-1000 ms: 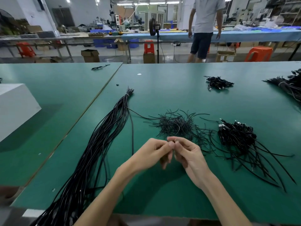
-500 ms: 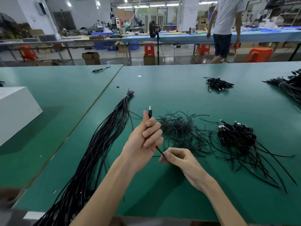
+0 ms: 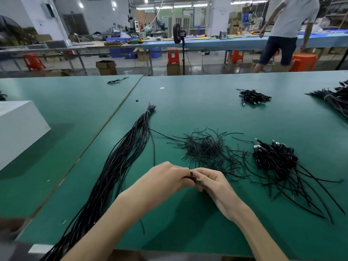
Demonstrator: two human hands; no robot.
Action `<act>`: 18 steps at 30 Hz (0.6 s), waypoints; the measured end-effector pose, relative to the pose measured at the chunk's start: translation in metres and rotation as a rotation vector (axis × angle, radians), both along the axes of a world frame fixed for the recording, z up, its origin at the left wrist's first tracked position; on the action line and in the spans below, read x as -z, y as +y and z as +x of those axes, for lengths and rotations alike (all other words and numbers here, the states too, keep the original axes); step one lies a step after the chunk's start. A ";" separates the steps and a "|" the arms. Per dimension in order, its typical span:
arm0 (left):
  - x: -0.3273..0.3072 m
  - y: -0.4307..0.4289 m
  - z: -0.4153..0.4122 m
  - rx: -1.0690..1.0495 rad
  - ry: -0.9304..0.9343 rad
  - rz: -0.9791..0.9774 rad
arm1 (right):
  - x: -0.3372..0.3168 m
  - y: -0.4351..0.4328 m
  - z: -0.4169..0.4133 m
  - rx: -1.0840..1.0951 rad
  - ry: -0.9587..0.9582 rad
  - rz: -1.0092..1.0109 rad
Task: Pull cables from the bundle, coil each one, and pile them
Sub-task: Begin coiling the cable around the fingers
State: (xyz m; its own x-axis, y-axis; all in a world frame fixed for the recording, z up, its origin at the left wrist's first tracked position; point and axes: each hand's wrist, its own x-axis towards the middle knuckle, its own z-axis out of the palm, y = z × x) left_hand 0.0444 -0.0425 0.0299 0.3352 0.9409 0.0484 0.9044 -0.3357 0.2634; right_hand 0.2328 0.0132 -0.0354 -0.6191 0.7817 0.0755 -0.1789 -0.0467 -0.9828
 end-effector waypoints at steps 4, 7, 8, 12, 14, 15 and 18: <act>0.025 0.001 -0.012 0.008 0.114 0.218 | 0.003 0.002 0.003 0.032 0.071 -0.056; 0.035 -0.003 -0.009 -0.093 -0.021 0.221 | 0.002 0.003 0.003 -0.006 0.078 -0.057; 0.037 -0.003 -0.007 -0.116 -0.061 0.208 | 0.002 0.003 0.003 -0.015 0.095 -0.069; 0.035 0.000 -0.002 -0.128 -0.220 0.169 | 0.004 0.002 0.005 -0.063 0.153 -0.124; 0.031 0.003 -0.002 -0.129 -0.249 0.169 | 0.005 0.001 0.005 -0.066 0.138 -0.120; 0.029 0.004 -0.001 -0.123 -0.243 0.160 | 0.006 0.001 0.005 -0.059 0.135 -0.123; 0.027 0.006 0.001 -0.112 -0.227 0.168 | 0.004 0.001 0.005 -0.045 0.144 -0.139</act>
